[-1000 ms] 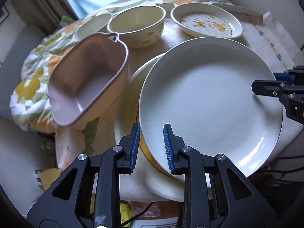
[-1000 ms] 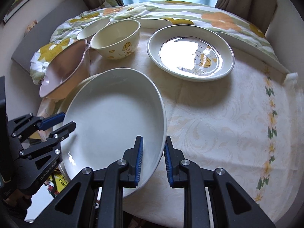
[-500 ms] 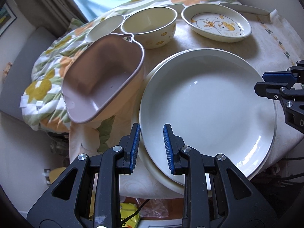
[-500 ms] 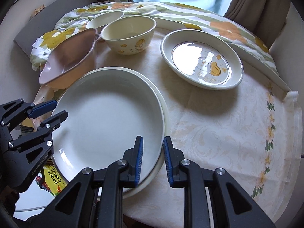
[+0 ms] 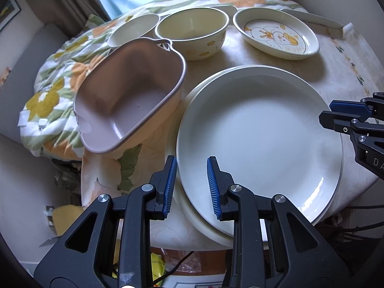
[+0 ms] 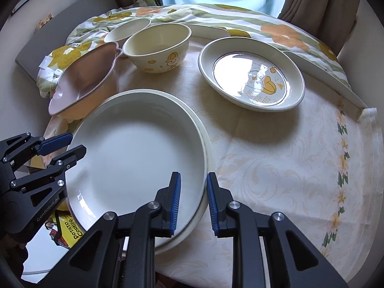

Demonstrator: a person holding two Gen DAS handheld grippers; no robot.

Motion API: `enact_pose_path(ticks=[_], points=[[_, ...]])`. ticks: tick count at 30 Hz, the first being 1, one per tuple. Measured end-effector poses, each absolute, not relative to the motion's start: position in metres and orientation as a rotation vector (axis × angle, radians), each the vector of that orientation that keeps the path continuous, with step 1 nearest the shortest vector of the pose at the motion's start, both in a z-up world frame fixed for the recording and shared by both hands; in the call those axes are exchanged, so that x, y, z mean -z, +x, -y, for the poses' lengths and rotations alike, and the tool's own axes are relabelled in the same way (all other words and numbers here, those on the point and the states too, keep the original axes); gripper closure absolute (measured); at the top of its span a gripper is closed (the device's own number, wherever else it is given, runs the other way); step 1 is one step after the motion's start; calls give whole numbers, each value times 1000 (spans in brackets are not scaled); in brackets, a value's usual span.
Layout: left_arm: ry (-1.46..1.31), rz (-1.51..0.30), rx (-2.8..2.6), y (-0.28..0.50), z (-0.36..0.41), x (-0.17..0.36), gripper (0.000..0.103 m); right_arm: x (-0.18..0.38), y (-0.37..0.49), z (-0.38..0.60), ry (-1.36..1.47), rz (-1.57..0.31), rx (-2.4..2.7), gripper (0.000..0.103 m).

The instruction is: Organize plates and bowls

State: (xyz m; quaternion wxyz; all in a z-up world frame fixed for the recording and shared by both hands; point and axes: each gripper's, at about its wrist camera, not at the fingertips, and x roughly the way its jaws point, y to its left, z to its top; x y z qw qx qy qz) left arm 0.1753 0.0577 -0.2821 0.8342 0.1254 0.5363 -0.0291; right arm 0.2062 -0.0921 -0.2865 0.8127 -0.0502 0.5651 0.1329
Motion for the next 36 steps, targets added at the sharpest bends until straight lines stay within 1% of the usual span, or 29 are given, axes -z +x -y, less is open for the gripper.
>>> enact_pose_path(ticks=[1,3,4,5,6,7,12,16,18,19,20,21,24,29,31,34,36], points=[[261,-1141,64,176,-58,283,77,287,206,93,-99,-1206,-282,83],[235,-1147,82,178,-60,283,65,286,206,95,-82,-1205,-291,76],[227,-1144,86,178,-61,282,41,286,206,96,-72,-1203,-293,66],[223,-1128,81,177,-62,281,17,286,205,96,-62,-1201,-295,51],[224,-1101,77,176,-62,277,12,286,205,97,-50,-1200,-297,47],[227,-1086,80,174,-61,274,11,286,204,98,-37,-1198,-296,45],[233,-1076,101,176,-60,262,11,279,202,107,28,-1176,-272,45],[192,-1011,142,179,-64,225,11,254,203,121,75,-1123,-252,45],[167,-959,168,184,-64,200,11,237,206,132,109,-1088,-246,42],[152,-934,179,188,-64,188,9,228,209,138,123,-1065,-241,26],[137,-916,189,193,-63,179,2,219,211,143,133,-1040,-236,5],[118,-900,202,200,-62,171,0,209,215,150,142,-1011,-236,0],[28,-883,270,226,-53,158,0,188,233,172,163,-959,-235,0],[-83,-935,250,263,-29,170,0,177,280,211,154,-997,-248,0],[-124,-958,230,275,-18,181,0,182,302,227,134,-1008,-255,0],[-179,-1015,191,293,-3,205,2,205,337,242,128,-1089,-321,0],[-207,-1045,161,302,5,222,8,226,359,249,111,-1136,-371,0]])
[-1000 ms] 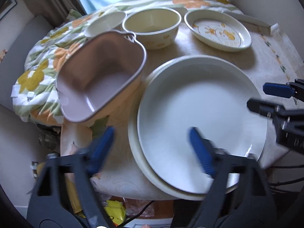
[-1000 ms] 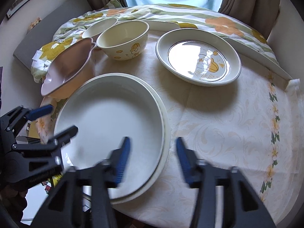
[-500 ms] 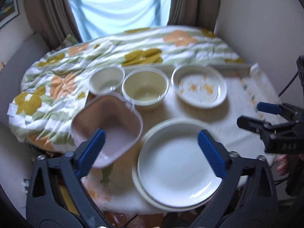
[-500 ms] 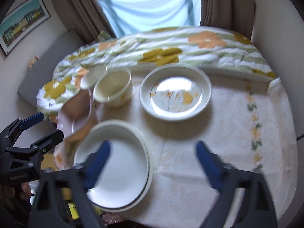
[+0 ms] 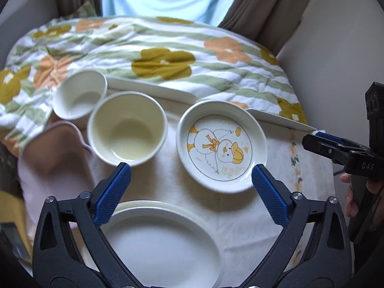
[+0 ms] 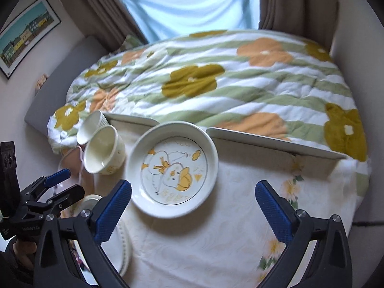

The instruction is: Organize plates and bowls

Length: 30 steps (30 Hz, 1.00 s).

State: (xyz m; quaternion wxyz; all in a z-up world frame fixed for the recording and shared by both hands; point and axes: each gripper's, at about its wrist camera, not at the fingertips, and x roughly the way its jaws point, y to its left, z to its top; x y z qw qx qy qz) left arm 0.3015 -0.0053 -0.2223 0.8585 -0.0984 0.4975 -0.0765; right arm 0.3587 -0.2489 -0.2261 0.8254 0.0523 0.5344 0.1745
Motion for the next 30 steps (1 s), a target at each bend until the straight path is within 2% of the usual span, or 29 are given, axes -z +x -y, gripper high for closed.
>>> enact_pose_path(ticks=[2,3,4,5,7,9,11,12,14,15,17,21,30], points=[[-237,-1091,132,314,13,244,31,247,376,253,97,-1172,-417,4],[-250,-1115,114,320,15,255,37,259,385,255,99,-1192,-449,7],[-268,-1141,93,326,17,267,45,269,393,256,98,-1212,-473,17],[-287,-1160,77,330,17,278,49,281,401,255,93,-1235,-497,26],[-315,-1186,43,339,17,295,50,299,410,252,82,-1265,-541,38],[-333,-1199,17,343,16,306,54,312,416,248,76,-1283,-575,44],[-348,-1214,0,346,16,315,67,321,420,245,75,-1288,-601,54],[-350,-1220,-5,347,16,318,69,325,422,243,74,-1290,-615,57],[-347,-1228,-14,349,18,323,73,329,425,241,75,-1287,-641,71],[-343,-1225,-20,350,19,324,75,331,426,240,76,-1284,-650,72],[-360,-1212,-4,351,20,323,90,331,427,239,68,-1272,-660,78],[-348,-1209,-19,353,24,321,90,333,428,240,53,-1261,-654,83],[-287,-1192,-31,351,29,309,90,331,425,244,64,-1255,-673,84]])
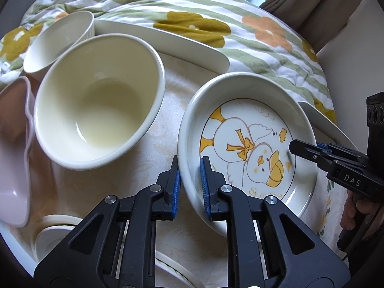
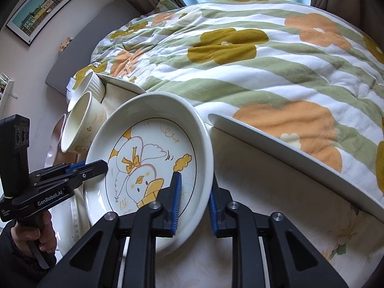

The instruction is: Organize plates and bowls

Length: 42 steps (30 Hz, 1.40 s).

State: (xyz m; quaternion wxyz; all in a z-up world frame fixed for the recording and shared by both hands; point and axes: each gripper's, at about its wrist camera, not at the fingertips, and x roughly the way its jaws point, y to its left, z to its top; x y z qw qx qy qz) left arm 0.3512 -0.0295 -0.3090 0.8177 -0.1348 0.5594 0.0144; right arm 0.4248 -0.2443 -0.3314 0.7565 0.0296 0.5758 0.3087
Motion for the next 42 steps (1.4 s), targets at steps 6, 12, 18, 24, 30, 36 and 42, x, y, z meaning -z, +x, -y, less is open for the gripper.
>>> enact_pose_path(ticks=[6,12,18,24,30,36,42], points=[[-266,-1148,-10,340,28,281,90,309,408,247,89,-1224,-661,84],[-217,-1079,45,318,22,234,90,262,377,244,106,-1160,-624,84],[-174,-1031,126,282,-1,191,90,225,324,223,135,-1111,-551,84],[-126,-1010,223,239,-36,176,90,214,263,194,192,-1094,-459,84],[-86,-1056,286,203,-65,192,90,228,215,168,272,-1107,-377,84],[-99,-1127,324,184,-81,232,90,254,186,156,281,-1164,-320,84],[-143,-1192,305,183,-93,272,90,272,181,147,254,-1177,-324,84]])
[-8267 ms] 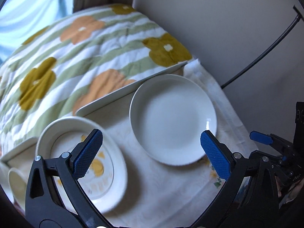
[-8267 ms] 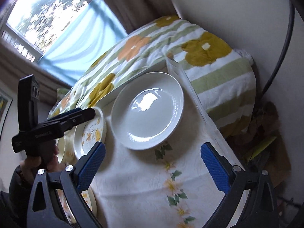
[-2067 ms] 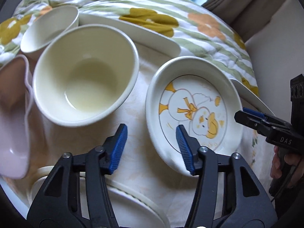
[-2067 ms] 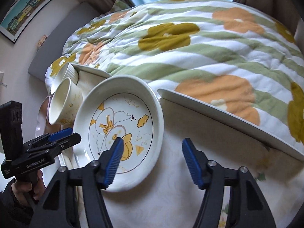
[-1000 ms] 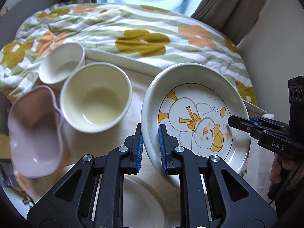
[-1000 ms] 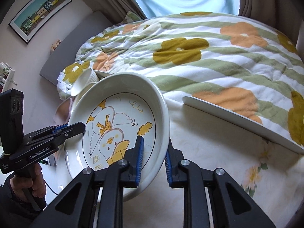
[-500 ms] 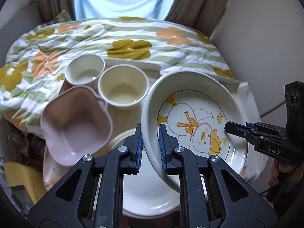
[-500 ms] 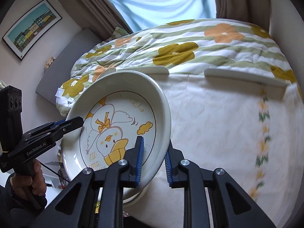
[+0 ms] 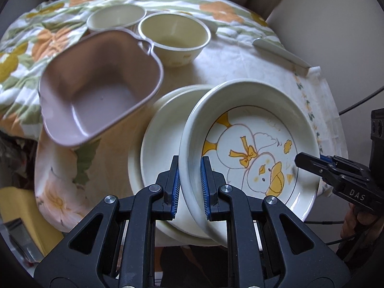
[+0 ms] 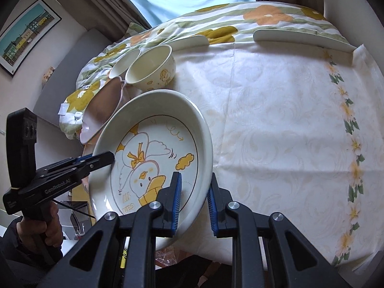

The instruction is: Organize plates and bowls

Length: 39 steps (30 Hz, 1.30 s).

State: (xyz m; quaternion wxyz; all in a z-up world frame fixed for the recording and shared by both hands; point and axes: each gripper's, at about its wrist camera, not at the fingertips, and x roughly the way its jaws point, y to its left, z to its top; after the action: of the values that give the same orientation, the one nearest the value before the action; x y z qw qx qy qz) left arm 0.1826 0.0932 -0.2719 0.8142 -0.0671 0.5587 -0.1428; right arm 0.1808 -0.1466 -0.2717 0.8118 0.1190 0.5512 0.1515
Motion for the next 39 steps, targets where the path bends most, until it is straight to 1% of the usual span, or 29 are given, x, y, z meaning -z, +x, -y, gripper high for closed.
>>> enact_pose_path(ticks=[5,12,18,21,29,39], points=[[-137,-1208,291,184,-95,289,90,283,182,140,238,-1184,-311,84],[-98,-1208,272,186,-92,296,88,283,183,135,199,-1175,-317,84],[67,-1162,239,180,-75,293,88,281,183,131,164,-1165,-322,84],[191,-1120,216,174,-64,291,85,281,183,130,146,-1157,-328,84],[342,-1055,175,165,-57,287,86,281,180,118,34,-1135,-326,84],[313,-1065,170,167,-62,286,86,284,183,109,-19,-1127,-305,84]])
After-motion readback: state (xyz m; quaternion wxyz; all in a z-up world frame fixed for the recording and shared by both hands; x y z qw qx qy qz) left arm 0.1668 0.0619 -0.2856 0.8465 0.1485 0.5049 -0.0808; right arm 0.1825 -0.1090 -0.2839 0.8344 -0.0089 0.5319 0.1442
